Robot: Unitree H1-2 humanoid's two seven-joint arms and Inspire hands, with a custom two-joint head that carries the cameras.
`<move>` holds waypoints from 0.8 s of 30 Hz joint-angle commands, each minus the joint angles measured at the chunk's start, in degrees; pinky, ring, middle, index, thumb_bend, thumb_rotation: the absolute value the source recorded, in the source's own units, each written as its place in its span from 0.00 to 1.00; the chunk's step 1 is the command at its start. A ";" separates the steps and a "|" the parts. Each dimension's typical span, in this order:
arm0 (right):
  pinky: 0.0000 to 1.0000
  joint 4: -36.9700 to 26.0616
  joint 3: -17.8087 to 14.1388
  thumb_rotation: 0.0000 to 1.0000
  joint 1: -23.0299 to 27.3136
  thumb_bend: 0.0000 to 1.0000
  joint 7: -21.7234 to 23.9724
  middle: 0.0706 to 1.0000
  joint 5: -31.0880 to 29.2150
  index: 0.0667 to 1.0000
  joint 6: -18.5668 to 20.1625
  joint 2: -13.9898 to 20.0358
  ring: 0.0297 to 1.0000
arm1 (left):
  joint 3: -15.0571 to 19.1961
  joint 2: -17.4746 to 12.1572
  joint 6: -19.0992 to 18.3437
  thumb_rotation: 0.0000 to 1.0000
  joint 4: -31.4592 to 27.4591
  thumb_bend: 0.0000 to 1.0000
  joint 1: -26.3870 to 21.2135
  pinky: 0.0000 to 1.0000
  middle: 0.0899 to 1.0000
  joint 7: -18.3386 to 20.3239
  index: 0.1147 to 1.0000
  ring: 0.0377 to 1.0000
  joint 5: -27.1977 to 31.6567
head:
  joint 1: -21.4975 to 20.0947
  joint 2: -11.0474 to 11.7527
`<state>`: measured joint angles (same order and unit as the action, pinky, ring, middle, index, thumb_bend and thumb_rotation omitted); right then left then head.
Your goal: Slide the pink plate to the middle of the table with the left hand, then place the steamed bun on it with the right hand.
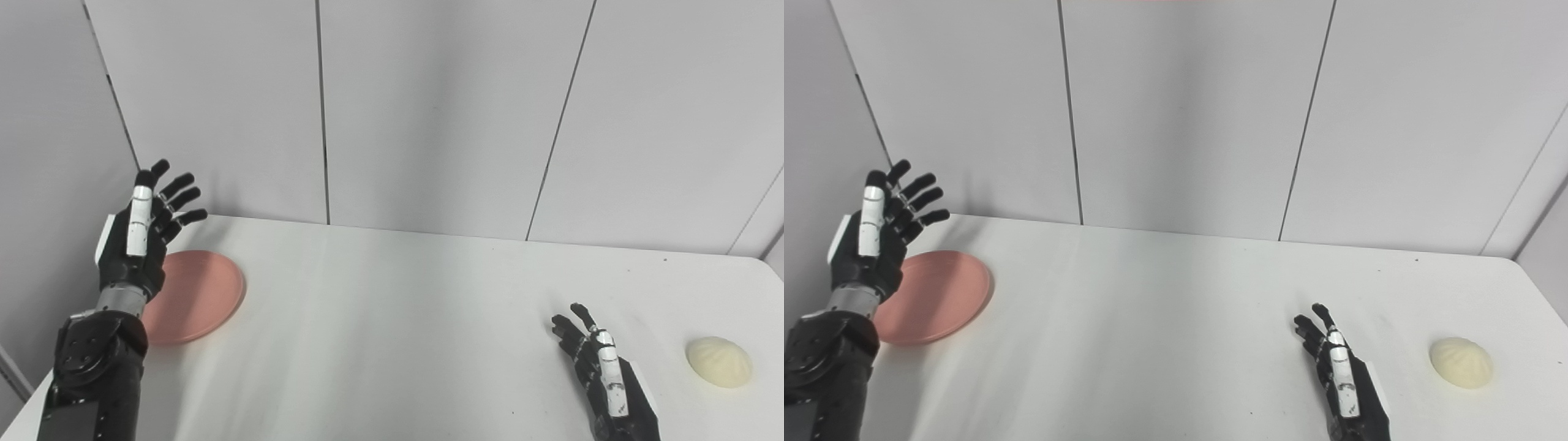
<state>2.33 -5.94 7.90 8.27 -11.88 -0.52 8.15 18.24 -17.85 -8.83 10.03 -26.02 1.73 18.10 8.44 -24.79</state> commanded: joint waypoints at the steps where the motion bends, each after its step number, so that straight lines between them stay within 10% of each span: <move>1: 0.95 1.32 0.07 0.98 -1.09 0.75 0.79 0.83 -0.43 0.92 -1.28 0.00 0.88 | 0.94 -3.13 4.67 0.86 1.51 0.87 -3.23 0.67 0.82 1.25 0.87 0.80 -0.44 | 0.10 0.03; 24: 0.92 2.87 0.26 0.98 -0.36 0.75 0.36 0.77 -0.16 0.92 -1.36 0.31 0.86 | 3.58 -11.71 14.90 0.85 22.62 0.90 -8.60 0.73 0.78 1.01 0.89 0.82 -2.35 | 0.49 0.90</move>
<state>3.38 -5.76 8.47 8.22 -12.07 -0.52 8.62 21.33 -26.68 3.39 33.34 -31.49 2.16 15.96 8.88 -23.82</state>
